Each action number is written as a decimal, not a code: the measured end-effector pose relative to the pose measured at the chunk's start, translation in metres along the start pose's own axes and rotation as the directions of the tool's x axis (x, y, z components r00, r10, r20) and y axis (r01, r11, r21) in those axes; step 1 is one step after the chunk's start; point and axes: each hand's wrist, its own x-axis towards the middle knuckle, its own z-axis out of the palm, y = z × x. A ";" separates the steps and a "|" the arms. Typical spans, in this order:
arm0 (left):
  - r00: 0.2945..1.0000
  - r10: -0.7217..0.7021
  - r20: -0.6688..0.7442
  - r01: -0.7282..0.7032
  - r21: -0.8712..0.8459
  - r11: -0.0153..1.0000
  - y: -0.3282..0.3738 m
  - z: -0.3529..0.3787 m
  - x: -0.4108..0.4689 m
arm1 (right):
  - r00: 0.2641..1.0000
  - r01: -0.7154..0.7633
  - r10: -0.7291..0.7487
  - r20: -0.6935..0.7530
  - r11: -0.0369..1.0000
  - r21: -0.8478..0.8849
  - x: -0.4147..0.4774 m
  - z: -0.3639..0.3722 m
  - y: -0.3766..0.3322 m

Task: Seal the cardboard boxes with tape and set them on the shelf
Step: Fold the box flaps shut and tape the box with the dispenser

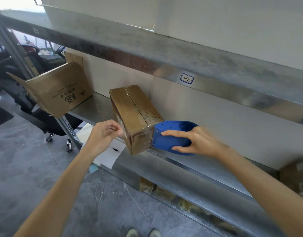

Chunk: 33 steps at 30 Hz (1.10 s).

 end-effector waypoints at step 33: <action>0.889 0.272 -0.367 -0.232 0.150 0.961 -0.048 0.067 0.001 | 0.991 -0.122 0.116 0.068 0.989 0.087 0.007 0.006 -0.019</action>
